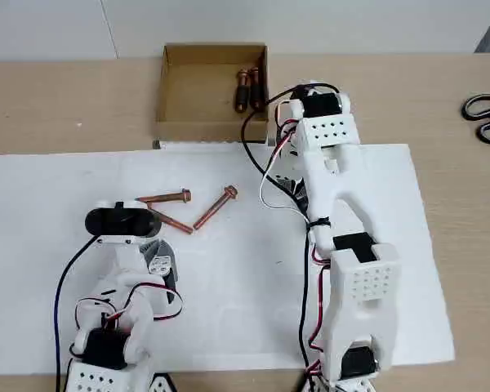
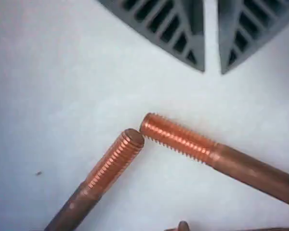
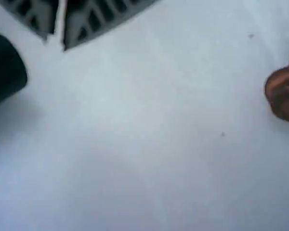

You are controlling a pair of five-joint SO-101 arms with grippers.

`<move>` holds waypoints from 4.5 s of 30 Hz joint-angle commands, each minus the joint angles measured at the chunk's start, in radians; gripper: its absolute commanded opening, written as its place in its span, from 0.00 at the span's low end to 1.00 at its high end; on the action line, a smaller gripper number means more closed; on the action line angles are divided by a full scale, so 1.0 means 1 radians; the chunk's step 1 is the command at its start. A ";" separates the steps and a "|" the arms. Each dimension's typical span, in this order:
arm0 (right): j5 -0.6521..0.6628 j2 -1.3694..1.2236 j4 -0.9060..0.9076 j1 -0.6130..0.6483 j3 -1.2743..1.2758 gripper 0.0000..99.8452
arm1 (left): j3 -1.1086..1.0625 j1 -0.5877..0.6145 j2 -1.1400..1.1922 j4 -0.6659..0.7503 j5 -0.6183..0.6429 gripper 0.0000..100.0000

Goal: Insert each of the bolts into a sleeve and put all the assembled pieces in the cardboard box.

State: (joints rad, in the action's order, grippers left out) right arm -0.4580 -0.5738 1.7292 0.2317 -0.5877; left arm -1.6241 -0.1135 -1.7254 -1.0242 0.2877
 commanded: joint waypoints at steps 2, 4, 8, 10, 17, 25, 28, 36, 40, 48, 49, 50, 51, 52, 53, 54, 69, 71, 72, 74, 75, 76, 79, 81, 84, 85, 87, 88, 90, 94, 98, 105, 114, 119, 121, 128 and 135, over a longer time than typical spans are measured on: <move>-0.012 0.070 0.010 -0.012 -0.006 0.04 | 0.004 0.005 -0.009 0.023 0.006 0.01; -0.009 0.070 0.012 -0.012 -0.006 0.09 | 0.004 0.005 -0.009 0.023 0.006 0.01; -0.009 0.113 0.013 -0.013 -0.005 0.16 | 0.004 0.005 -0.009 0.023 0.006 0.01; -0.008 0.140 0.013 -0.013 -0.005 0.15 | 0.004 0.005 -0.009 0.023 0.006 0.01; 0.071 0.251 0.013 -0.013 0.175 0.15 | 0.004 0.005 -0.009 0.023 0.008 0.01; 0.230 0.395 0.007 -0.012 0.377 0.15 | 0.004 0.005 -0.009 0.023 0.008 0.01; 0.264 0.392 0.002 -0.008 0.385 0.15 | 0.004 0.005 -0.009 0.023 0.008 0.01; 0.299 0.323 -0.042 -0.013 0.388 0.15 | 0.004 0.005 -0.009 0.023 0.008 0.01; 0.299 0.252 -0.071 -0.013 0.384 0.14 | 0.004 0.005 -0.009 0.023 0.008 0.01; 0.299 0.182 -0.140 -0.013 0.384 0.14 | 0.004 0.005 -0.009 0.023 0.008 0.01; 0.299 0.177 -0.143 -0.015 0.384 0.14 | 0.004 0.005 -0.009 0.023 0.008 0.01; 0.299 0.171 -0.150 -0.019 0.384 0.14 | 0.004 0.005 -0.009 0.023 0.008 0.01; 0.299 0.166 -0.154 -0.027 0.384 0.14 | 0.004 0.005 -0.009 0.023 0.008 0.01; 0.299 0.163 -0.159 -0.035 0.384 0.14 | 0.004 0.005 -0.009 0.023 0.008 0.01; 0.301 0.160 -0.162 -0.045 0.384 0.14 | 0.004 0.005 -0.009 0.023 0.008 0.01; 0.301 0.160 -0.162 -0.056 0.384 0.14 | 0.004 0.005 -0.009 0.023 0.008 0.01; 0.301 0.065 -0.211 -0.070 0.388 0.14 | 0.004 0.005 -0.009 0.023 0.008 0.01; 0.301 0.048 -0.211 -0.070 0.388 0.14 | 0.004 0.005 -0.009 0.023 0.008 0.01; 0.301 0.044 -0.208 -0.070 0.388 0.14 | 0.004 0.005 -0.009 0.023 0.008 0.01; 0.301 0.039 -0.203 -0.068 0.388 0.14 | 0.004 0.005 -0.009 0.023 0.008 0.01; 0.301 0.042 -0.203 -0.067 0.388 0.13 | 0.004 0.005 -0.009 0.023 0.008 0.01; 0.301 0.044 -0.203 -0.067 0.385 0.10 | 0.004 0.005 -0.009 0.023 0.008 0.01; 0.301 0.045 -0.203 -0.065 0.382 0.00 | 0.004 0.005 -0.009 0.023 0.008 0.01; 0.299 0.045 -0.186 -0.067 0.382 0.01 | 0.004 0.005 -0.009 0.023 0.008 0.01; 0.293 0.061 -0.133 -0.065 0.358 0.00 | 0.004 0.005 -0.009 0.023 0.008 0.01; 0.293 0.077 -0.107 -0.062 0.342 0.00 | 0.004 0.005 -0.009 0.023 0.008 0.01; 0.292 0.119 -0.065 -0.048 0.305 0.00 | 0.004 0.005 -0.009 0.023 0.008 0.01; 0.292 0.143 -0.047 -0.042 0.292 0.00 | 0.004 0.005 -0.009 0.023 0.008 0.01; 0.292 0.196 -0.024 -0.025 0.284 0.00 | 0.004 0.005 -0.009 0.023 0.008 0.01; 0.278 0.305 0.001 -0.022 0.287 0.00 | 0.004 0.005 -0.009 0.023 0.017 0.01; 0.239 0.440 0.002 -0.044 0.359 0.00 | 0.050 -0.002 -0.005 0.003 0.034 0.01; 0.241 0.682 -0.002 -0.067 0.646 0.00 | 0.179 -0.029 -0.003 -0.084 -0.049 0.01; 0.238 0.924 -0.005 -0.200 0.842 0.00 | 0.297 -0.086 0.037 -0.121 -0.075 0.01; 0.242 1.006 -0.007 -0.268 0.910 0.00 | 0.495 -0.086 0.298 -0.120 -0.075 0.01; 0.242 1.027 -0.007 -0.280 0.928 0.00 | 0.591 -0.086 0.446 -0.118 -0.077 0.01; 0.238 1.092 -0.007 -0.283 0.984 0.00 | 0.955 -0.086 0.982 -0.124 -0.127 0.01; 0.236 1.133 -0.007 -0.285 1.003 0.00 | 1.191 -0.087 1.352 -0.127 -0.356 0.01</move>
State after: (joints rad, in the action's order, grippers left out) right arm -0.2094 0.5263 1.7123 -0.0414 0.4112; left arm -0.5363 -0.1949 -0.4872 -1.1469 -0.0023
